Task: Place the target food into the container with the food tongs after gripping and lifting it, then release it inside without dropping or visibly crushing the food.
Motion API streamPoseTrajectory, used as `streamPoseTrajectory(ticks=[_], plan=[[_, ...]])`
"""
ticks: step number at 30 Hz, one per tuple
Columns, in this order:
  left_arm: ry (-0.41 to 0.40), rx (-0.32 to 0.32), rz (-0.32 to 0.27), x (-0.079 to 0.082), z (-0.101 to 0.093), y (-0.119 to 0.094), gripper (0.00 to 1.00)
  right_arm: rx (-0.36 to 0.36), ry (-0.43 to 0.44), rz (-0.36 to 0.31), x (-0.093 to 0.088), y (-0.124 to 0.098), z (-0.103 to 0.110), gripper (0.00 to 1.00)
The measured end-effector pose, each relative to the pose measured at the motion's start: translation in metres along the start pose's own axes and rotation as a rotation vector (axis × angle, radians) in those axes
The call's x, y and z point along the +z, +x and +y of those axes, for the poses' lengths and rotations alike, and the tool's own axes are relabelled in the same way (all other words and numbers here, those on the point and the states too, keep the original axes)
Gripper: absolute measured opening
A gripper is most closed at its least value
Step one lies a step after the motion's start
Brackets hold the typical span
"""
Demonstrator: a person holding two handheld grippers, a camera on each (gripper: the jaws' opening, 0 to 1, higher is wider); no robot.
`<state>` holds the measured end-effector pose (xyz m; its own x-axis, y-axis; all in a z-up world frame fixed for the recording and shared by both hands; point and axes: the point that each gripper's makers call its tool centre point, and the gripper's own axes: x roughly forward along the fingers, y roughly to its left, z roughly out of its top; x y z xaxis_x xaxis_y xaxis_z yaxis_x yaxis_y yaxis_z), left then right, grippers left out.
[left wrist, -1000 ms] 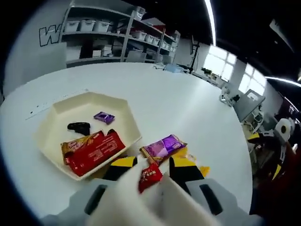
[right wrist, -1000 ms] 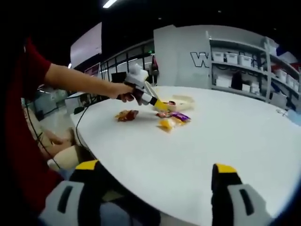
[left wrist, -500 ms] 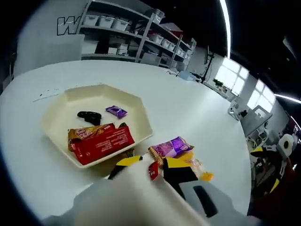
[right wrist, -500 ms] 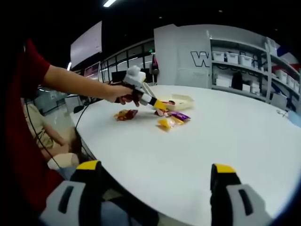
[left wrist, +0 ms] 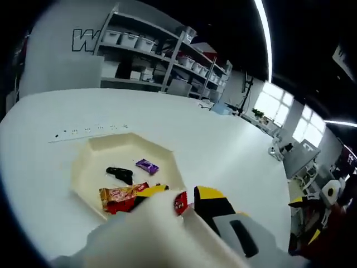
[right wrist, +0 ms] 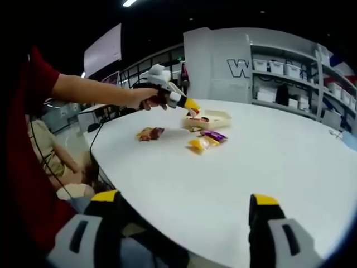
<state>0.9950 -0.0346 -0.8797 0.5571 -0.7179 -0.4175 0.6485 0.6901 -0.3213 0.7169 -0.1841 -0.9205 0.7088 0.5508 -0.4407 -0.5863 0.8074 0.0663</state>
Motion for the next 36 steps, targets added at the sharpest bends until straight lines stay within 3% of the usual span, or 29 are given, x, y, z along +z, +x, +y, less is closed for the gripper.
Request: streamPoseTrajectory(ticks=[5,6,7,9,20,30,36], plan=[[0.002,0.034,-0.031,0.01,0.009,0.004,0.2,-0.004,0.003,0.006,-0.002,-0.001,-0.001,0.94],[0.06,0.025,-0.051,0.014,0.009,0.007,0.23,-0.004,0.003,0.007,-0.002,-0.001,-0.001,0.93],[0.1,0.092,-0.081,0.02,0.016,0.004,0.24,-0.003,0.006,0.004,-0.001,-0.001,-0.001,0.93],[0.108,0.061,-0.11,0.024,0.01,0.002,0.25,-0.002,0.006,0.002,0.0,-0.001,0.0,0.93],[0.092,0.078,-0.069,0.012,0.015,-0.01,0.26,0.014,-0.006,0.014,0.0,0.002,0.004,0.91],[0.123,0.03,-0.027,-0.005,-0.008,-0.007,0.26,0.023,-0.005,0.013,-0.002,0.001,0.009,0.9],[0.12,-0.032,0.005,-0.015,-0.033,0.001,0.26,0.022,-0.007,0.014,-0.002,0.0,0.01,0.9]])
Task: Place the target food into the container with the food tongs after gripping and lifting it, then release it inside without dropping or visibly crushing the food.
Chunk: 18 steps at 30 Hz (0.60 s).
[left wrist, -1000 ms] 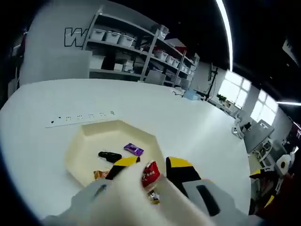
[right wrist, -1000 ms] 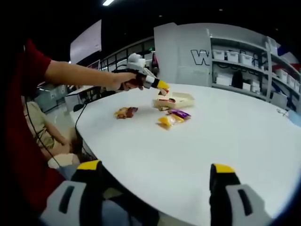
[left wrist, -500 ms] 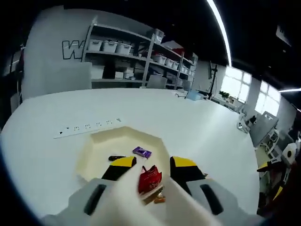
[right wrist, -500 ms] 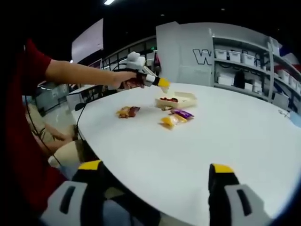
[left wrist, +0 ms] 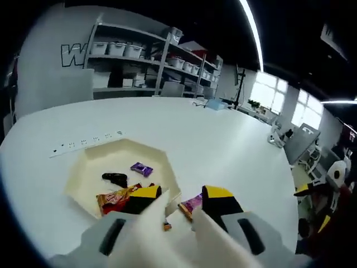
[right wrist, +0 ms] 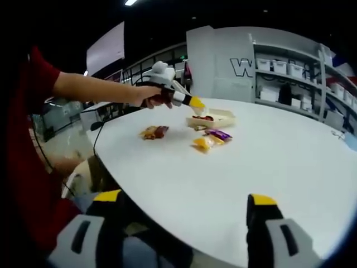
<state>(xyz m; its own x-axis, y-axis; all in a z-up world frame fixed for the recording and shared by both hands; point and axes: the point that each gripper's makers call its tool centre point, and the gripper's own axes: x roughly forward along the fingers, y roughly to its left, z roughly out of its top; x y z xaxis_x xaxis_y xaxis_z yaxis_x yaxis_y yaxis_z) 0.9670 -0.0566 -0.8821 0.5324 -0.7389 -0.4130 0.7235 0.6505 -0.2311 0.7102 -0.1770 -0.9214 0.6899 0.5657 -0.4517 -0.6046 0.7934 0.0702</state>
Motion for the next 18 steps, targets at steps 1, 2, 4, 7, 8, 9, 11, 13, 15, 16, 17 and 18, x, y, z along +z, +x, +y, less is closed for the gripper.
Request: streamPoseTrajectory(ticks=[1,2,4,7,8,9,11,13,15,16,17,18], plan=[[0.001,-0.008,0.005,-0.002,-0.005,0.003,0.26,0.0,0.0,-0.001,0.0,0.0,0.0,0.9],[0.008,-0.013,0.009,-0.004,-0.009,0.005,0.26,0.001,0.0,-0.001,0.0,-0.001,0.0,0.9],[0.012,-0.019,0.019,-0.006,-0.012,0.011,0.26,0.0,0.001,-0.002,0.0,-0.001,0.0,0.9],[0.015,-0.039,0.026,-0.01,-0.019,0.017,0.26,-0.001,0.004,-0.001,-0.001,-0.002,-0.001,0.9],[0.02,-0.045,0.031,-0.011,-0.021,0.019,0.26,-0.001,0.003,0.001,-0.001,-0.002,-0.001,0.9],[0.018,-0.05,0.033,-0.012,-0.024,0.02,0.26,0.0,0.001,0.002,-0.001,-0.002,0.0,0.9],[0.012,-0.062,0.038,-0.014,-0.028,0.023,0.26,0.001,0.001,0.0,-0.001,-0.002,0.0,0.9],[0.008,-0.066,0.042,-0.016,-0.031,0.024,0.26,0.0,0.002,-0.002,0.0,-0.002,-0.001,0.9],[-0.003,-0.073,0.053,-0.02,-0.035,0.026,0.26,0.0,0.003,0.0,-0.001,-0.002,-0.001,0.9],[-0.006,-0.074,0.057,-0.022,-0.038,0.027,0.26,0.0,0.003,0.001,-0.001,-0.001,-0.001,0.9],[-0.015,-0.079,0.063,-0.025,-0.042,0.028,0.26,0.0,0.003,0.002,-0.002,-0.001,-0.001,0.9],[-0.018,-0.082,0.066,-0.026,-0.044,0.029,0.26,0.0,0.003,0.002,-0.002,-0.001,-0.001,0.9]])
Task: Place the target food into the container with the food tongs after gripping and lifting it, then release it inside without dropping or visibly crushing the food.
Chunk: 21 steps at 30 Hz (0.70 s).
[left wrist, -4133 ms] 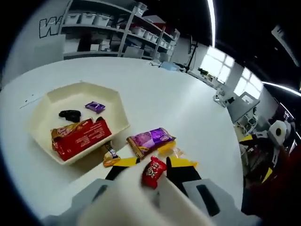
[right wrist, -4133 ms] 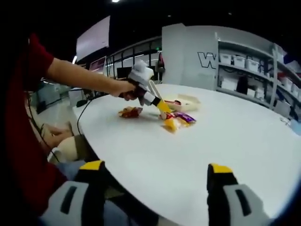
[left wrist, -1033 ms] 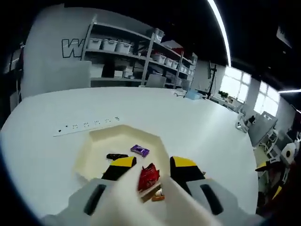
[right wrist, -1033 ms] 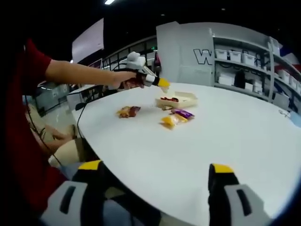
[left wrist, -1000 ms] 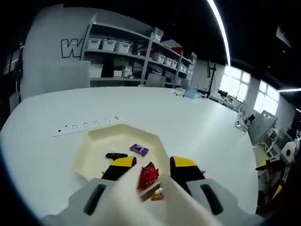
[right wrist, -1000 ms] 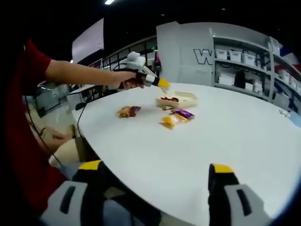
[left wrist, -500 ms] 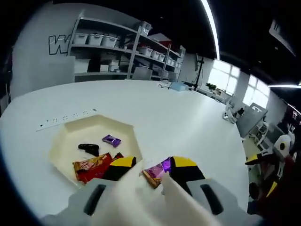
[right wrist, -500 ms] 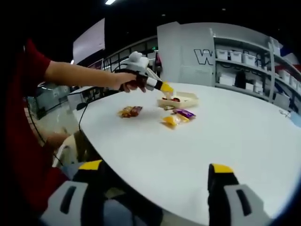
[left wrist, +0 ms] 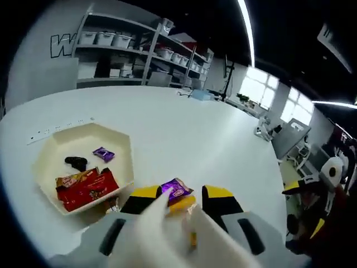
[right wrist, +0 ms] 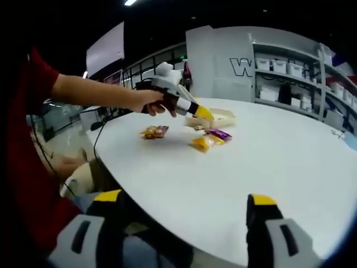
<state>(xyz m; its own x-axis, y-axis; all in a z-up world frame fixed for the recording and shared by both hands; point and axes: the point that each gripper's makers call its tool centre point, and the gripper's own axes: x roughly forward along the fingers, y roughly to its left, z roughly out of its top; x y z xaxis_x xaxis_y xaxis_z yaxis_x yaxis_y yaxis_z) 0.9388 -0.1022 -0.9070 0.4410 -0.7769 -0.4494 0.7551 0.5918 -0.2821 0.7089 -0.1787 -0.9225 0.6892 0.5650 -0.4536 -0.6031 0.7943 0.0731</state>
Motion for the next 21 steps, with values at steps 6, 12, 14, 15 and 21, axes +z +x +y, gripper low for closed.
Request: streamPoseTrajectory(ticks=[6,12,14,15,21], plan=[[0.061,-0.013,0.033,-0.013,-0.019,0.007,0.26,0.001,-0.003,0.007,-0.002,0.001,0.0,0.89],[0.097,-0.024,0.059,-0.025,-0.022,0.003,0.27,0.001,-0.003,0.003,-0.001,0.001,0.001,0.89],[0.127,-0.031,0.069,-0.027,-0.022,-0.002,0.27,0.002,-0.005,0.005,-0.001,0.001,0.001,0.89],[0.137,-0.037,0.071,-0.028,-0.022,-0.004,0.27,0.003,-0.006,0.005,-0.001,0.002,0.002,0.89],[0.168,-0.111,0.112,-0.04,-0.026,-0.022,0.26,0.016,-0.015,0.012,-0.001,0.005,0.006,0.88]])
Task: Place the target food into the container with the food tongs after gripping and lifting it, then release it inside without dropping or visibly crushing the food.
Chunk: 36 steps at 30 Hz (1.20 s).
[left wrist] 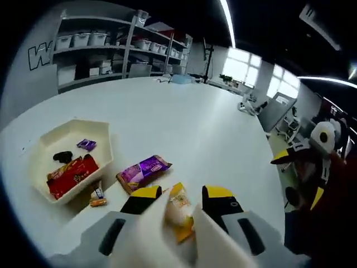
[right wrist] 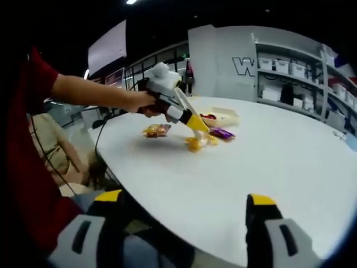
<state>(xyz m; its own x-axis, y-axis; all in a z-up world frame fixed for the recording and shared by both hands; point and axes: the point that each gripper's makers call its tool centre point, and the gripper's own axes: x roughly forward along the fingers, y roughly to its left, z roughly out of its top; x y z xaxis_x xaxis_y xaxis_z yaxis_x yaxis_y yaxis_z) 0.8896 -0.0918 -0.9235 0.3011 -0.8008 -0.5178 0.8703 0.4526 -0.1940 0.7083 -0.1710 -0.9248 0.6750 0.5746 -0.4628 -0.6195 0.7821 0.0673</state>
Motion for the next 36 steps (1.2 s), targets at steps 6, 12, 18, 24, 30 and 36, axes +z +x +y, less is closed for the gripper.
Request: streamPoseTrajectory(ticks=[6,12,18,24,30,36], plan=[[0.068,-0.082,0.031,-0.013,-0.014,-0.018,0.26,0.012,-0.012,0.002,0.002,0.004,0.006,0.88],[-0.021,0.002,-0.025,-0.003,-0.011,-0.025,0.27,0.019,-0.019,0.005,0.003,0.005,0.009,0.88],[-0.112,0.022,-0.05,-0.011,-0.018,-0.021,0.27,0.025,-0.026,0.008,0.003,0.006,0.013,0.88],[-0.123,0.117,-0.082,-0.01,-0.013,-0.027,0.27,0.029,-0.028,0.009,0.001,0.004,0.014,0.88],[-0.15,0.171,-0.105,-0.019,-0.015,-0.029,0.27,0.048,-0.036,0.017,-0.001,0.005,0.017,0.88],[-0.107,0.203,-0.12,-0.028,-0.017,-0.035,0.27,0.068,-0.044,0.029,-0.005,0.004,0.019,0.87]])
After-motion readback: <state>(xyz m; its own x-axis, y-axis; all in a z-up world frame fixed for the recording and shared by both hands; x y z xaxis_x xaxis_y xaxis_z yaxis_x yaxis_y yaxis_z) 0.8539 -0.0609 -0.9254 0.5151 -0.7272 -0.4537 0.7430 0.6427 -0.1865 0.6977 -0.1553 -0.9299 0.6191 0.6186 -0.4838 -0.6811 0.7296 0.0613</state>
